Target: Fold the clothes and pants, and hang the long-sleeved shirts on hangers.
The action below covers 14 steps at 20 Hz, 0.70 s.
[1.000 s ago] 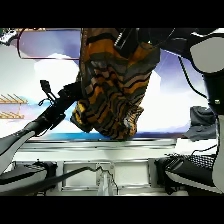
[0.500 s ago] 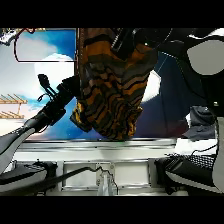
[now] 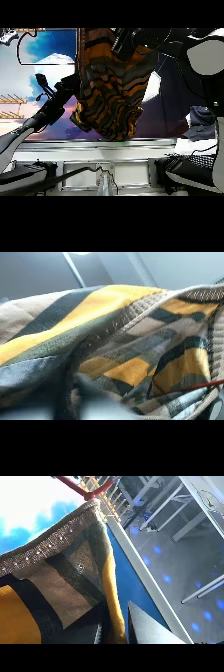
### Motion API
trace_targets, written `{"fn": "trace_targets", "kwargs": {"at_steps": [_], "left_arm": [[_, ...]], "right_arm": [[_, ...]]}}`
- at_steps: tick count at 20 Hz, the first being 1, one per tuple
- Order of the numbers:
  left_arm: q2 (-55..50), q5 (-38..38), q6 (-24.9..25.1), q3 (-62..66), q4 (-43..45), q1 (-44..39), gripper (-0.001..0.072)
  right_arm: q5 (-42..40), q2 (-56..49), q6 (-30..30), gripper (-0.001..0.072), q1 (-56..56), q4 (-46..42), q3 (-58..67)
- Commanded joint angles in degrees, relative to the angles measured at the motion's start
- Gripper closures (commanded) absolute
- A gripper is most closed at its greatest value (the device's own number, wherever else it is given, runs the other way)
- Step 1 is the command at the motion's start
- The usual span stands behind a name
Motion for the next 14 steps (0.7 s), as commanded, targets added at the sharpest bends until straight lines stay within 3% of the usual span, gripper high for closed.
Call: {"fn": "trace_targets", "kwargs": {"at_steps": [1, 5, 9, 14], "left_arm": [[-0.04, 0.0, 2.49, 0.07, -0.07, -1.29, 0.0691], [-0.02, -0.37, 1.66, 0.07, -0.09, 1.9, 0.0693], [-0.02, -0.81, -10.64, 0.07, -0.15, 9.64, 0.0693], [0.07, -5.77, -15.21, 0.07, -0.26, 15.06, 0.0694]], "right_arm": [[0.15, 0.04, -0.04, 0.0649, 0.07, 0.04, 0.0], [0.13, -0.02, -0.79, 0.0649, 0.07, -2.29, -0.02], [-6.1, -1.01, -14.01, 0.065, 0.04, -6.97, -0.02], [-17.49, -3.52, -20.96, 0.065, 0.07, -7.02, -0.02]]}}
